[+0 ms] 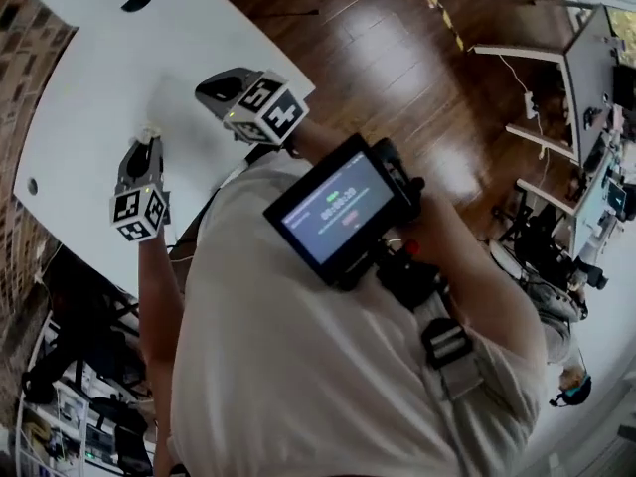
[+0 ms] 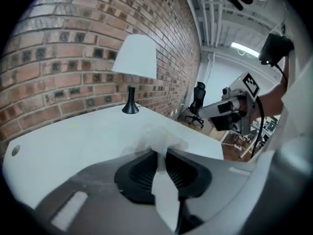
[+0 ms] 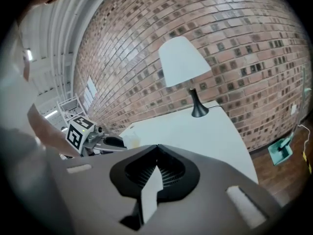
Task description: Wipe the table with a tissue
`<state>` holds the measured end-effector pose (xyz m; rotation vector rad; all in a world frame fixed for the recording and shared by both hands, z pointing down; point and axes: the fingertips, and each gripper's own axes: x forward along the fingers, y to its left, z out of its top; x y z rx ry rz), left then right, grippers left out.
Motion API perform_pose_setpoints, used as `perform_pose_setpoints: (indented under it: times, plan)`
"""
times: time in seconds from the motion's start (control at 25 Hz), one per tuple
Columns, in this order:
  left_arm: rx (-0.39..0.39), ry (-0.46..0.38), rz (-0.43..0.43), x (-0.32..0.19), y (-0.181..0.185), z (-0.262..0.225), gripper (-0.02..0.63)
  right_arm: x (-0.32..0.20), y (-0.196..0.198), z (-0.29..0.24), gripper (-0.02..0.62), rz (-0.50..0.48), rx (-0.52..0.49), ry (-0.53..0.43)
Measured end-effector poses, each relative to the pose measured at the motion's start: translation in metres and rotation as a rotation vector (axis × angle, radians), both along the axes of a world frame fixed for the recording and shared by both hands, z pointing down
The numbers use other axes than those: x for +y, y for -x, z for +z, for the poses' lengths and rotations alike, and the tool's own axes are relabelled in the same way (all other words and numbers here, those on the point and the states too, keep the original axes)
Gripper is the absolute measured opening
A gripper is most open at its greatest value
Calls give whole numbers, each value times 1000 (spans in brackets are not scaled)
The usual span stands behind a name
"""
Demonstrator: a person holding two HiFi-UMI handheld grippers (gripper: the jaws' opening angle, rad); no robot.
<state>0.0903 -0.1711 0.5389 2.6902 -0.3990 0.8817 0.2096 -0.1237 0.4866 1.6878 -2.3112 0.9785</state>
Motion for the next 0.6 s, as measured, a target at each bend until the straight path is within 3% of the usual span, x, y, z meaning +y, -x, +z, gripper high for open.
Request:
perform_pose_setpoints:
  times: [0.12, 0.36, 0.6]
  plan:
    - [77, -5, -76, 28, 31, -22, 63, 8, 42, -16, 8, -112, 30, -36]
    - [170, -3, -202, 62, 52, -33, 63, 30, 74, -17, 8, -245, 50, -77]
    - [264, -67, -340, 114, 119, -65, 63, 80, 158, -50, 8, -414, 74, -174]
